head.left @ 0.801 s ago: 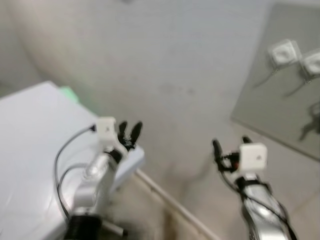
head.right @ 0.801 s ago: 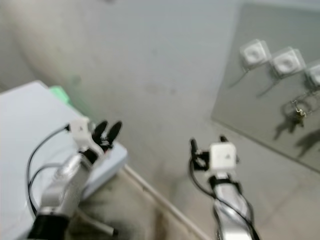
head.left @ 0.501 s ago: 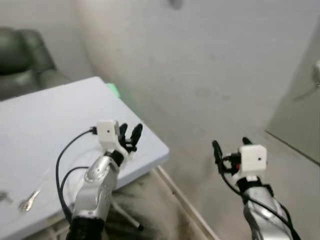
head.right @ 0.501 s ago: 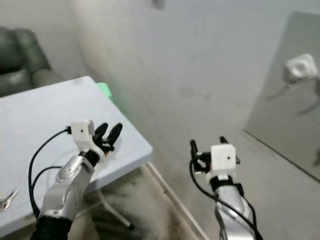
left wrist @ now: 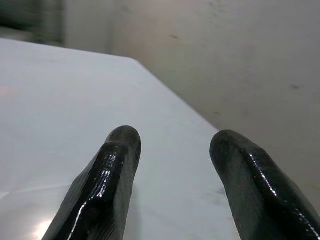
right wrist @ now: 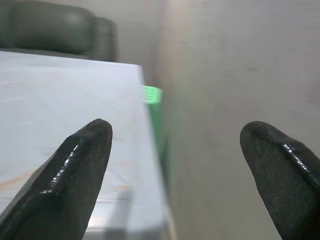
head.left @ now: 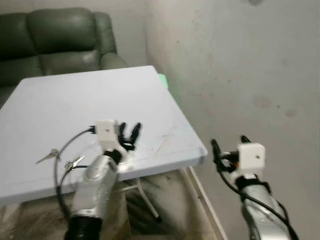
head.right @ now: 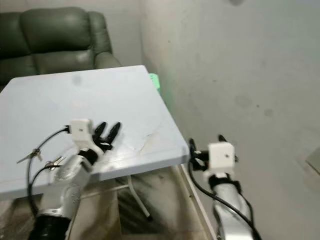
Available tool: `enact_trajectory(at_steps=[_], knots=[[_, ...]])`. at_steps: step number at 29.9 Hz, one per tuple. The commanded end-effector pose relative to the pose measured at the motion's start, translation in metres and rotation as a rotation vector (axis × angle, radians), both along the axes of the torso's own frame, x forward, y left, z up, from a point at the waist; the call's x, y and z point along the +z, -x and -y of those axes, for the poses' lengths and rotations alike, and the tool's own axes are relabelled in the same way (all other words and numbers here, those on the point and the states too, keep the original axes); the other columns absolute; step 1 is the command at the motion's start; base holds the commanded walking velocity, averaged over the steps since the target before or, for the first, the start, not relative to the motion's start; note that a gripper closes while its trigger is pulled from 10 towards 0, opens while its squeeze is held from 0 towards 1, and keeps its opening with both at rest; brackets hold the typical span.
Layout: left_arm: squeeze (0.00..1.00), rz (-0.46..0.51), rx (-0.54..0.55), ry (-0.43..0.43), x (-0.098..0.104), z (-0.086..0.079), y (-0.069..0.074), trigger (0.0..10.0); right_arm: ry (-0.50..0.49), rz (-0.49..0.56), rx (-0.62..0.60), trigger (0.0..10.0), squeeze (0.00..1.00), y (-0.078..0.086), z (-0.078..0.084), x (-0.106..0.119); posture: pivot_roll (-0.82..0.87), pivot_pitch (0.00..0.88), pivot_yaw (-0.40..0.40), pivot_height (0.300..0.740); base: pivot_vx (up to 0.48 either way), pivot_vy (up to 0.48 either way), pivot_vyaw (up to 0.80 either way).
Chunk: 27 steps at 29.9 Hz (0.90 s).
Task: Hang keys on a hook
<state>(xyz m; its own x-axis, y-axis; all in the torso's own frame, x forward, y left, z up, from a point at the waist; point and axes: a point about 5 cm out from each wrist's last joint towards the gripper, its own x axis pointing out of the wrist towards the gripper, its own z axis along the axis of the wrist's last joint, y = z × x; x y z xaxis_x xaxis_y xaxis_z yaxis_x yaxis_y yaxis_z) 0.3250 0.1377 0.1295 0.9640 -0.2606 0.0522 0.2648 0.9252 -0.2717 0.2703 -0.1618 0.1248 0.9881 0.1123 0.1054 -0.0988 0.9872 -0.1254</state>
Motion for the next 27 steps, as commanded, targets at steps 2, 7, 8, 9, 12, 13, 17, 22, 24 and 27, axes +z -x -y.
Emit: enact_trajectory(at_steps=[2, 7, 8, 9, 12, 13, 17, 22, 24, 27], knots=[[0.00, 0.013, -0.026, -0.003, 0.0036, 0.0085, -0.0019, 10.0, 0.006, -0.001, -0.017, 10.0, 0.00, 0.0006, 0.0075, 0.0010, -0.04, 0.000, 0.000, 0.740, 0.000, 0.000, 0.80], [0.00, 0.009, -0.025, -0.002, 0.0034, 0.0080, -0.0024, 10.0, 0.005, -0.003, -0.015, 10.0, 0.00, 0.0003, 0.0075, 0.0006, -0.04, 0.000, 0.001, 0.740, 0.000, 0.000, 0.80], [0.00, 0.008, -0.025, -0.003, 0.0032, 0.0079, -0.0026, 10.0, 0.004, -0.003, -0.013, 10.0, 0.00, 0.0002, 0.0071, 0.0004, -0.04, 0.000, 0.001, 0.740, 0.000, 0.000, 0.80], [0.00, 0.007, -0.024, -0.003, 0.0030, 0.0077, -0.0027, 10.0, 0.004, -0.004, -0.012, 10.0, 0.00, 0.0001, 0.0068, 0.0003, -0.04, 0.000, 0.001, 0.740, 0.000, 0.000, 0.80], [0.00, 0.006, -0.021, -0.007, 0.0029, 0.0072, -0.0033, 10.0, 0.003, -0.003, -0.008, 10.0, 0.00, -0.0001, 0.0060, 0.0004, -0.04, 0.000, 0.002, 0.740, 0.000, 0.000, 0.80], [0.00, 0.006, -0.021, -0.008, 0.0029, 0.0072, -0.0035, 10.0, 0.002, -0.003, -0.009, 10.0, 0.00, -0.0002, 0.0061, 0.0005, -0.04, 0.000, 0.002, 0.740, 0.000, 0.000, 0.80], [0.00, 0.005, -0.020, -0.011, 0.0032, 0.0059, -0.0044, 10.0, -0.004, -0.003, -0.008, 10.0, 0.00, -0.0005, 0.0061, 0.0005, -0.04, 0.000, 0.002, 0.740, 0.000, 0.000, 0.80], [0.00, 0.004, -0.018, -0.004, 0.0040, 0.0051, -0.0060, 10.0, -0.064, 0.016, -0.014, 10.0, 0.00, 0.0005, 0.0058, 0.0027, -0.04, 0.000, 0.003, 0.740, 0.000, 0.000, 0.64], [0.00, 0.002, -0.018, 0.000, 0.0041, 0.0051, -0.0065, 10.0, -0.068, 0.019, -0.016, 10.0, 0.00, 0.0007, 0.0056, 0.0031, -0.04, 0.000, 0.004, 0.740, 0.000, 0.000, 0.00], [0.00, -0.001, -0.018, 0.004, 0.0039, 0.0053, -0.0067, 10.0, -0.064, 0.019, -0.016, 10.0, 0.00, 0.0003, 0.0054, 0.0029, -0.04, 0.000, 0.004, 0.740, 0.000, 0.000, 0.00]])
